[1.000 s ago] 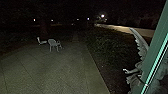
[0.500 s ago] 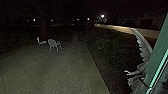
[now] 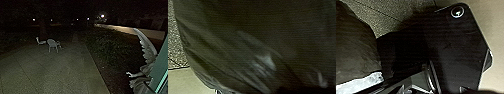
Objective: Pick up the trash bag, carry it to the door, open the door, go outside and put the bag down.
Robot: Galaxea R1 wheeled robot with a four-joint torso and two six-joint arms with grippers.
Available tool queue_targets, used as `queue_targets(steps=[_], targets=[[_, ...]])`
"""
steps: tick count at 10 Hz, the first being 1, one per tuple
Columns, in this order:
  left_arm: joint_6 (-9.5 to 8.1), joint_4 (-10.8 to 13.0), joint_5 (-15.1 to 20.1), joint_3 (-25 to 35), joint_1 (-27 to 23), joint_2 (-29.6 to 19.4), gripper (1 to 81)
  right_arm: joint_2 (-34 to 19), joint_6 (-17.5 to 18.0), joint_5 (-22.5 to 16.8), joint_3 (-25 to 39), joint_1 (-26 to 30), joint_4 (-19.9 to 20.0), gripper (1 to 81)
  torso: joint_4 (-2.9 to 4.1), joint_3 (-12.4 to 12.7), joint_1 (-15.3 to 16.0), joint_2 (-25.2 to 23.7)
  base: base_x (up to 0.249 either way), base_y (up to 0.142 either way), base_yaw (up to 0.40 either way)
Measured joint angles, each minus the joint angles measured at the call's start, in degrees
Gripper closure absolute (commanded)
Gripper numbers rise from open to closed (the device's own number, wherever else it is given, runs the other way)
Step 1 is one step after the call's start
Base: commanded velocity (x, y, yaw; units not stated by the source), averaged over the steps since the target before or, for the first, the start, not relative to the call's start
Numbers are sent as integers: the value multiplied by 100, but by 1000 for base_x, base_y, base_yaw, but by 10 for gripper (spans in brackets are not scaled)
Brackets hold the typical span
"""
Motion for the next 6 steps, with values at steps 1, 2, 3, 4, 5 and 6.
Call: queue_targets(steps=[1,2,3,4,5,6], targets=[[0,0,-9,0,-9,0,811,-7,0,9,0,0,0,10,0,0,0,0,0,0,0],[0,0,-13,0,-35,-13,811,-7,0,4,0,2,2,10,0,0,6,2,0,0,0],[0,0,-22,0,-35,-13,811,-17,21,20,0,17,6,10,0,0,6,2,0,0,0],[0,0,-9,0,-17,-13,811,-27,22,20,0,16,6,10,0,0,6,2,0,0,0],[0,0,-2,0,9,-13,811,-35,22,4,0,5,6,10,0,0,6,2,0,0,0],[0,0,2,0,9,-13,811,-28,21,4,0,0,6,10,36,0,6,2,0,0,0]])
